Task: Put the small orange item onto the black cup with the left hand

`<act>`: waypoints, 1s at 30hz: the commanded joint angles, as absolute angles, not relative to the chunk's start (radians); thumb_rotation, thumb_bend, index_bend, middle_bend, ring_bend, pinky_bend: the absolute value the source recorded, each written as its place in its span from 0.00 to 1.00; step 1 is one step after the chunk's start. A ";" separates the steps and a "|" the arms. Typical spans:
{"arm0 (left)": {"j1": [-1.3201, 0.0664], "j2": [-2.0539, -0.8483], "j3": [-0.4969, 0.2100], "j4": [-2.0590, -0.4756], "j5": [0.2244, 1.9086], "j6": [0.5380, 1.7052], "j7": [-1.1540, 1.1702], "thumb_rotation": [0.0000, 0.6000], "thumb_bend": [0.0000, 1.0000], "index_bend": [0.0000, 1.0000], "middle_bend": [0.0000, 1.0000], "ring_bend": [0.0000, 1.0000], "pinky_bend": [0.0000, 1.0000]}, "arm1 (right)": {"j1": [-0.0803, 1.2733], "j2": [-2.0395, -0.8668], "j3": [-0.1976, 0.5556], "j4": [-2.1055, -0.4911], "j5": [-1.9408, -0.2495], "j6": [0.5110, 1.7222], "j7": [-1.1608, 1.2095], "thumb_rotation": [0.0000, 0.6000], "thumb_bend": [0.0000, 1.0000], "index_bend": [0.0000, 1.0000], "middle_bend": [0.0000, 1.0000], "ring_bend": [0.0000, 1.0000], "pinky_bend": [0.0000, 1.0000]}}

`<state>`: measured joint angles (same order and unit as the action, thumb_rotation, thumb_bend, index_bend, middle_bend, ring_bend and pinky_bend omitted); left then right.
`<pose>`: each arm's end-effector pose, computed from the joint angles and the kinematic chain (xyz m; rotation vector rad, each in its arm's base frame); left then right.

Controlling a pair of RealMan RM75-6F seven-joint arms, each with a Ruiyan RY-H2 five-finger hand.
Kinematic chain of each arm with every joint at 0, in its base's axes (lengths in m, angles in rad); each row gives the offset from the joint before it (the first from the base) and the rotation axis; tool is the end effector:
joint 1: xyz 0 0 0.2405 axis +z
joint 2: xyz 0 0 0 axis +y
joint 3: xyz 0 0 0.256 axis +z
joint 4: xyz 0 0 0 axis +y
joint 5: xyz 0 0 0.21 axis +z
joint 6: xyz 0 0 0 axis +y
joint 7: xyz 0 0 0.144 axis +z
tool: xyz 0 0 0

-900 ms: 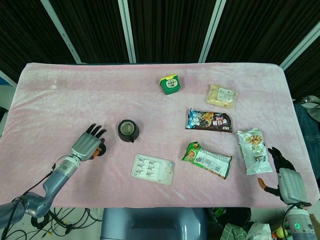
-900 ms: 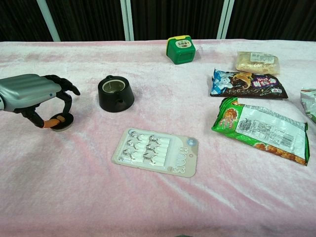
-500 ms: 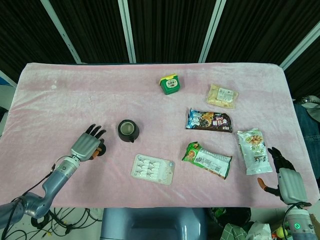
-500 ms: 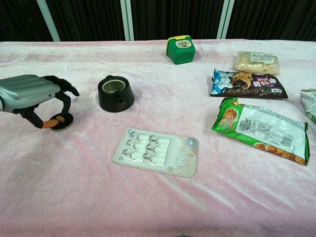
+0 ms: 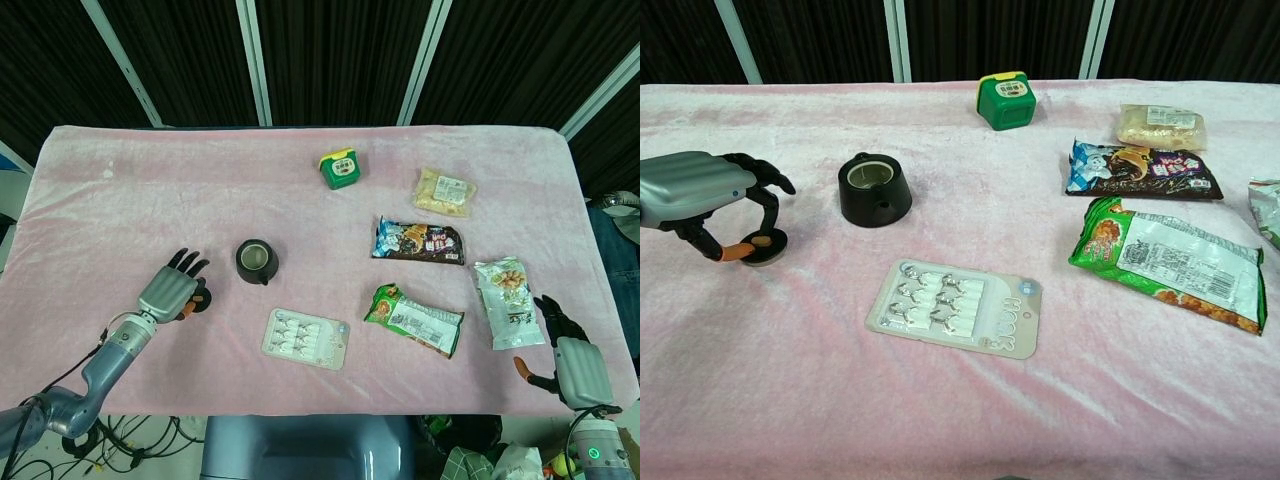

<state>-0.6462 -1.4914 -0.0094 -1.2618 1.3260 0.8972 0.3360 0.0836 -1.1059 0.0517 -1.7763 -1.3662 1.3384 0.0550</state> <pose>-0.2472 0.3264 -0.0053 -2.0335 -0.6826 -0.5688 -0.3018 -0.1754 0.1342 1.2895 -1.2349 0.9068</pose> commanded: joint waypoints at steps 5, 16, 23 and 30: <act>-0.650 -1.512 -0.016 -1.236 1.328 0.897 0.330 1.00 0.38 0.50 0.13 0.00 0.00 | 0.085 -1.105 0.052 -1.777 -1.364 1.334 0.057 1.00 0.21 0.05 0.04 0.14 0.16; -0.655 -1.532 -0.026 -1.202 1.331 0.898 0.311 1.00 0.42 0.52 0.13 0.00 0.00 | 0.086 -1.103 0.049 -1.779 -1.362 1.330 0.057 1.00 0.21 0.05 0.04 0.14 0.16; -0.659 -1.547 -0.029 -1.193 1.348 0.903 0.285 1.00 0.46 0.54 0.14 0.00 0.00 | 0.085 -1.101 0.049 -1.779 -1.363 1.329 0.059 1.00 0.21 0.05 0.04 0.14 0.16; -0.648 -1.524 -0.039 -1.214 1.372 0.947 0.228 1.00 0.46 0.55 0.14 0.00 0.00 | 0.084 -1.099 0.048 -1.781 -1.364 1.330 0.064 1.00 0.21 0.05 0.04 0.14 0.16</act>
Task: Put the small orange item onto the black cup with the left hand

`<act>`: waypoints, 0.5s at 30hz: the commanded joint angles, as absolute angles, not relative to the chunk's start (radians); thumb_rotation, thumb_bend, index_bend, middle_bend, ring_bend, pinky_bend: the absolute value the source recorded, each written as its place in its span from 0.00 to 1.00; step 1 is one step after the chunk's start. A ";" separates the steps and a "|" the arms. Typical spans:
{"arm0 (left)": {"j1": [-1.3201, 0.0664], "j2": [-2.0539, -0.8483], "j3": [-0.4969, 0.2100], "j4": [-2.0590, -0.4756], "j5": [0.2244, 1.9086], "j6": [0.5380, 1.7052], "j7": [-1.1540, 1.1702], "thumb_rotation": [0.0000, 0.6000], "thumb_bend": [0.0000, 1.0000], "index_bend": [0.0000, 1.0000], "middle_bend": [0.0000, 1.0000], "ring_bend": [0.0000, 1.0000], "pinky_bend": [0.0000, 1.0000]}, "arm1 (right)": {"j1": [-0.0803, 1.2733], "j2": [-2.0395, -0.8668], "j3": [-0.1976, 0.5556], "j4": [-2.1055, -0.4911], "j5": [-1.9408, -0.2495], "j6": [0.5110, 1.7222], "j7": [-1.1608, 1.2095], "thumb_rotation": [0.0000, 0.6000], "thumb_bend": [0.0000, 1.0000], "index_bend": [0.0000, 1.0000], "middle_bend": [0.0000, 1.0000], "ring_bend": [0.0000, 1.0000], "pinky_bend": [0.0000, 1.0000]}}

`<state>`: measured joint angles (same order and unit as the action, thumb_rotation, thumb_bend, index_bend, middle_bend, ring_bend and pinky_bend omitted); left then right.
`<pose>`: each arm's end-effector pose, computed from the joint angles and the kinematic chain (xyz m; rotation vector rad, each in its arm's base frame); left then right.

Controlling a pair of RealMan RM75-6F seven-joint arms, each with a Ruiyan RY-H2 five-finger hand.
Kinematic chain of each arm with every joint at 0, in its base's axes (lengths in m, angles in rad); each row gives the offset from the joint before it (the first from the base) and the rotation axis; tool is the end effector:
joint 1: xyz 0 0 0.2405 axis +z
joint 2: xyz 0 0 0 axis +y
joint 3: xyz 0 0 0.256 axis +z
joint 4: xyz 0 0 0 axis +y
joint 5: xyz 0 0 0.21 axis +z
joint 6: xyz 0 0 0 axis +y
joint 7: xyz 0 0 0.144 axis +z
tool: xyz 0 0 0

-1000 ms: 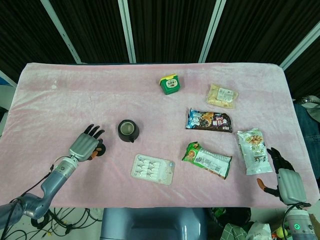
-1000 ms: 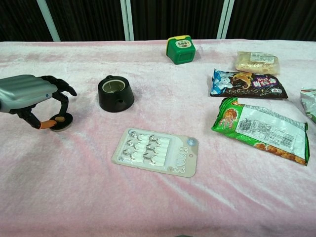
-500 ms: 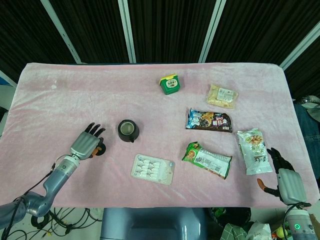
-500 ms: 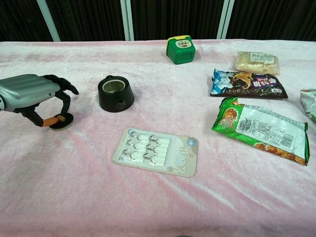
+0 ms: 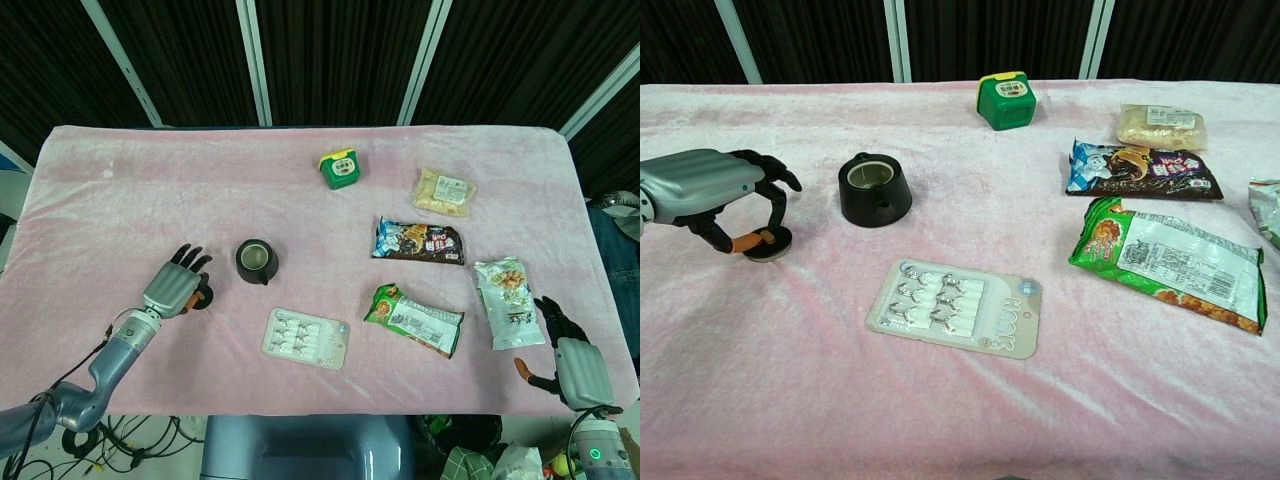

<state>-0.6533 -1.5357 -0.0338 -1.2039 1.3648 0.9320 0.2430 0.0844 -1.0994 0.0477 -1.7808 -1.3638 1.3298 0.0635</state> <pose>-0.2380 0.3360 -0.0096 -1.9939 -0.7097 -0.6741 -0.3023 -0.1745 0.1342 1.2904 -1.2498 0.9025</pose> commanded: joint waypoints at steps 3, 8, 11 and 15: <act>-0.638 -1.500 -0.051 -1.239 1.381 0.983 0.197 1.00 0.46 0.55 0.15 0.00 0.01 | 0.085 -1.099 0.047 -1.781 -1.366 1.330 0.064 1.00 0.21 0.05 0.04 0.14 0.16; -0.621 -1.454 -0.063 -1.285 1.413 1.045 0.135 1.00 0.46 0.55 0.15 0.00 0.01 | 0.085 -1.101 0.045 -1.782 -1.366 1.328 0.061 1.00 0.21 0.05 0.04 0.14 0.16; -0.627 -1.434 -0.082 -1.311 1.411 1.048 0.094 1.00 0.46 0.55 0.15 0.00 0.01 | 0.085 -1.103 0.045 -1.783 -1.365 1.329 0.057 1.00 0.21 0.05 0.04 0.14 0.16; -0.661 -1.428 -0.129 -1.343 1.400 1.028 0.019 1.00 0.46 0.56 0.15 0.00 0.01 | 0.084 -1.103 0.046 -1.783 -1.365 1.331 0.054 1.00 0.21 0.05 0.04 0.14 0.16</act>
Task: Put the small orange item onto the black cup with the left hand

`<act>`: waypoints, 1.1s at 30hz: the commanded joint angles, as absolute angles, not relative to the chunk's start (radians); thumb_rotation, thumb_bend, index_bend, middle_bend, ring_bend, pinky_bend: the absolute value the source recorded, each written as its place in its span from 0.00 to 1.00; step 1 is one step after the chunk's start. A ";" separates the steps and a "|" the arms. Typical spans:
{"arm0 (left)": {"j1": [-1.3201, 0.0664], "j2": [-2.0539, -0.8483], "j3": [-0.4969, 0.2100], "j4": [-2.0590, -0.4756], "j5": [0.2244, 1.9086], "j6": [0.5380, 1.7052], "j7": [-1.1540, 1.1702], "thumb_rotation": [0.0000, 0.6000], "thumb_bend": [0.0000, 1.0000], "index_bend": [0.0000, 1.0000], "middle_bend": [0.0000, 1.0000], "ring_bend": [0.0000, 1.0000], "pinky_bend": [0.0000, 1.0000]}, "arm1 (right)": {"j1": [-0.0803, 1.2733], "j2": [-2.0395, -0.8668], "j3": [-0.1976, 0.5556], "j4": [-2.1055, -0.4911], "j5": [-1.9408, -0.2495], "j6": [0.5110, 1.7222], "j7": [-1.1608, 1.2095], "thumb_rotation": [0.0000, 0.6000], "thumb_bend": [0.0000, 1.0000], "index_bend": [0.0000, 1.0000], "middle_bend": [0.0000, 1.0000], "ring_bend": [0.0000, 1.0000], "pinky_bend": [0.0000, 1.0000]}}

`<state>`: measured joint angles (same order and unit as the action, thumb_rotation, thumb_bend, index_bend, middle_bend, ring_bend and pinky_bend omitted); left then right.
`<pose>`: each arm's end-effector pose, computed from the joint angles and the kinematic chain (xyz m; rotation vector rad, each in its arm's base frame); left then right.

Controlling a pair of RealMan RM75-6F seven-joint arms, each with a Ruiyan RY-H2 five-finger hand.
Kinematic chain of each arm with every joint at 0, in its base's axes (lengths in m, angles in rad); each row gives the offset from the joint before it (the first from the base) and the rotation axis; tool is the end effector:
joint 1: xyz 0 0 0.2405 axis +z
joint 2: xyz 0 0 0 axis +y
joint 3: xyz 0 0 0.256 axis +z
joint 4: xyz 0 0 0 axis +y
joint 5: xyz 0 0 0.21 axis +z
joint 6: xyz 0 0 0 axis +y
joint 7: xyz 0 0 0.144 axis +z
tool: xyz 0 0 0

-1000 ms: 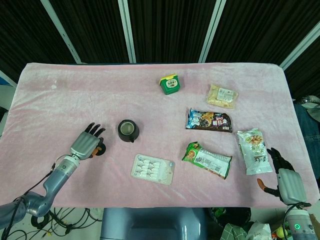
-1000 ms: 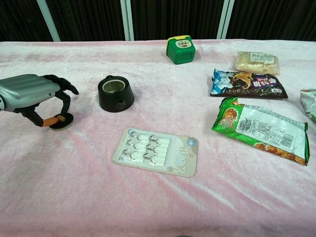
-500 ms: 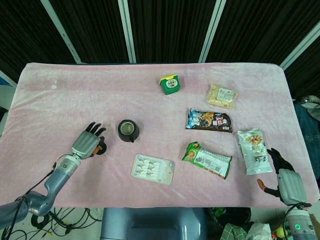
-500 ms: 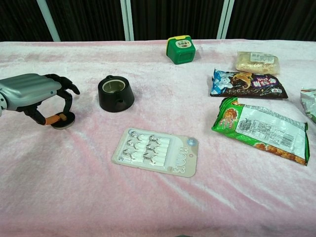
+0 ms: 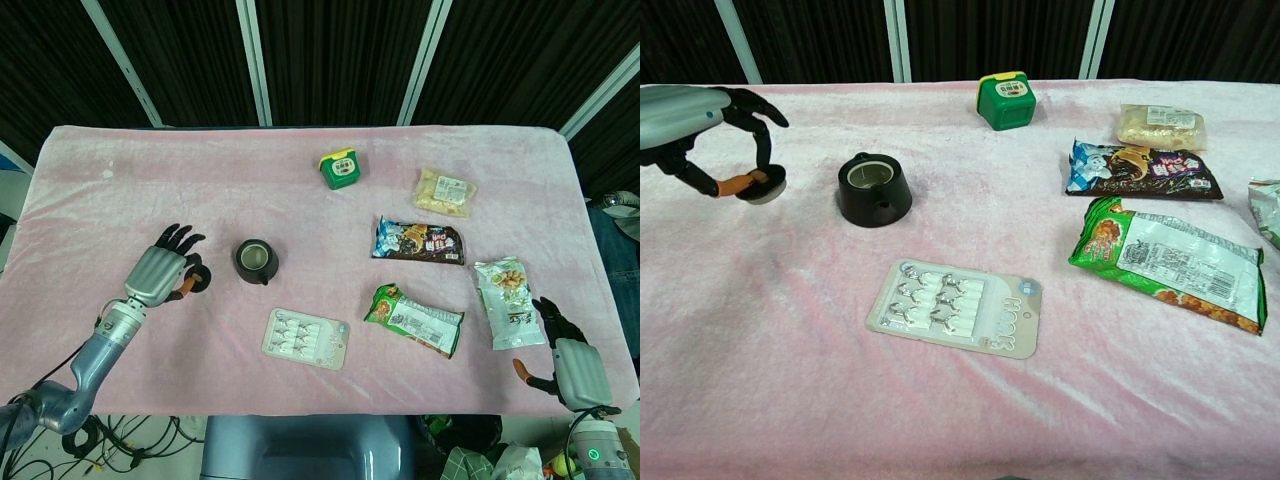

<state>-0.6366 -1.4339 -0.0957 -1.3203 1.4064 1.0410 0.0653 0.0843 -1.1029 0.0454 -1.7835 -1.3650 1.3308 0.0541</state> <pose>-0.2157 0.3432 0.0341 -1.8615 -0.8057 -0.9363 -0.3013 -0.1739 0.1326 1.2954 -1.2483 0.8994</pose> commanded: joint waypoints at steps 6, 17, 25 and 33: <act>-0.754 -1.466 -0.202 -1.312 1.376 0.952 -0.009 1.00 0.46 0.56 0.15 0.00 0.01 | 0.082 -1.102 0.047 -1.783 -1.361 1.334 0.057 1.00 0.21 0.05 0.04 0.14 0.16; -0.870 -1.584 -0.259 -1.192 1.261 0.825 0.086 1.00 0.46 0.56 0.15 0.00 0.01 | 0.080 -1.101 0.048 -1.782 -1.359 1.336 0.061 1.00 0.21 0.05 0.04 0.14 0.16; -0.883 -1.619 -0.245 -1.146 1.212 0.786 0.116 1.00 0.46 0.56 0.15 0.00 0.01 | 0.080 -1.098 0.048 -1.782 -1.359 1.335 0.068 1.00 0.21 0.05 0.04 0.14 0.16; -0.897 -1.642 -0.238 -1.108 1.194 0.767 0.127 1.00 0.46 0.56 0.15 0.00 0.01 | 0.080 -1.098 0.049 -1.783 -1.359 1.336 0.067 1.00 0.21 0.05 0.04 0.14 0.16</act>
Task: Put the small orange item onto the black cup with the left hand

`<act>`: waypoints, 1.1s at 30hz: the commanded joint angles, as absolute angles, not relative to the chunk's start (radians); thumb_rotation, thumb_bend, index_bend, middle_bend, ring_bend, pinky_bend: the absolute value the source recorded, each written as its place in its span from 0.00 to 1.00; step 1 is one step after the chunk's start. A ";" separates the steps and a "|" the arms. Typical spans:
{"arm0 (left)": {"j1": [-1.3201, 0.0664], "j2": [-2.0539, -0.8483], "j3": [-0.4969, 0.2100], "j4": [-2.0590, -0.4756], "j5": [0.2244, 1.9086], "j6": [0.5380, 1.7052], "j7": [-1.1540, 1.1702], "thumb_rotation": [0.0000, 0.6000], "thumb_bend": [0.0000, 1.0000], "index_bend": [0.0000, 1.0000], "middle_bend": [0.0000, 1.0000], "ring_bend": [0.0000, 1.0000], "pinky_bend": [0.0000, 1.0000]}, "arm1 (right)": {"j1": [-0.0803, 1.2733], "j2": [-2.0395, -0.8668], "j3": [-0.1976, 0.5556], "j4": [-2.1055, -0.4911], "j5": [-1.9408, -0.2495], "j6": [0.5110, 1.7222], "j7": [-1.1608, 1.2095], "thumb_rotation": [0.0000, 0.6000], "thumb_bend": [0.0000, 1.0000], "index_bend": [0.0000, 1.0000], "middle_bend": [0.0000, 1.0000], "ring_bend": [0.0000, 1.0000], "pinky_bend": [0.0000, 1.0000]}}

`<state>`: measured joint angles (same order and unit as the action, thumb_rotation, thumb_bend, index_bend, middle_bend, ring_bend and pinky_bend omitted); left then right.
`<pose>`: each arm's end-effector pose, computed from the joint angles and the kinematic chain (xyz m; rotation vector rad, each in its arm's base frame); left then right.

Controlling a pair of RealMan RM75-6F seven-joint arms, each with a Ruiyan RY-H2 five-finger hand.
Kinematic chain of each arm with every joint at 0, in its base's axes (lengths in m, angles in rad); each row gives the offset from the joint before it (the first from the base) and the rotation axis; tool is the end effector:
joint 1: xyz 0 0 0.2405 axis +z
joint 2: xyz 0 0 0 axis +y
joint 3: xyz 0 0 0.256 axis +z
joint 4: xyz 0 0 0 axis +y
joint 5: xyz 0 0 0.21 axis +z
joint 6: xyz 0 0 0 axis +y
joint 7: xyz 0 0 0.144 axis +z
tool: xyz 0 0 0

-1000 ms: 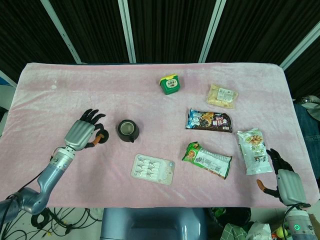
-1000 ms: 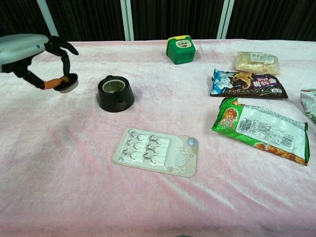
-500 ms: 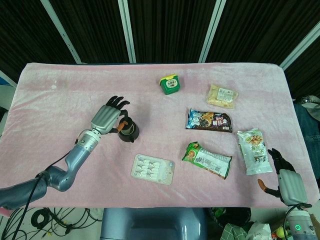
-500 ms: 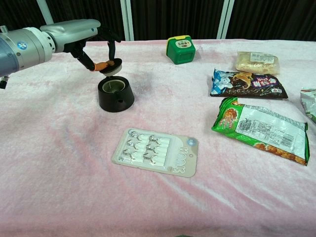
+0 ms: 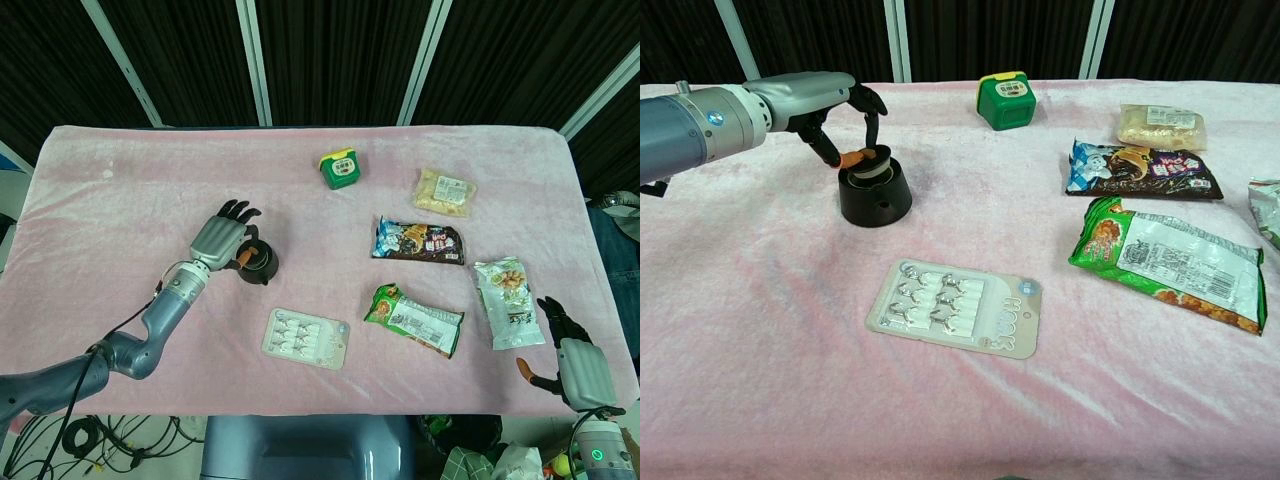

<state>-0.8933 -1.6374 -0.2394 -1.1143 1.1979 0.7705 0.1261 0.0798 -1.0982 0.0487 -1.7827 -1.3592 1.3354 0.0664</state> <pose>-0.1375 0.4160 -0.0228 -1.9101 -0.8870 -0.9177 -0.3031 -0.1734 0.1354 1.2778 -1.2518 0.9036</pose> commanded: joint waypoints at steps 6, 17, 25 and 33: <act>-0.906 -1.657 -0.233 -1.086 1.191 0.760 0.127 1.00 0.46 0.56 0.15 0.00 0.01 | 0.080 -1.098 0.050 -1.782 -1.358 1.335 0.069 1.00 0.21 0.05 0.04 0.14 0.16; -0.916 -1.668 -0.222 -1.071 1.180 0.753 0.144 1.00 0.46 0.56 0.15 0.00 0.01 | 0.079 -1.096 0.050 -1.782 -1.361 1.336 0.073 1.00 0.21 0.05 0.04 0.14 0.16; -0.916 -1.666 -0.225 -1.086 1.157 0.756 0.161 1.00 0.45 0.56 0.15 0.00 0.01 | 0.080 -1.097 0.050 -1.782 -1.359 1.335 0.071 1.00 0.21 0.05 0.04 0.14 0.16; -0.921 -1.668 -0.221 -1.089 1.141 0.740 0.162 1.00 0.45 0.56 0.14 0.00 0.01 | 0.081 -1.098 0.050 -1.781 -1.361 1.333 0.071 1.00 0.21 0.05 0.04 0.14 0.16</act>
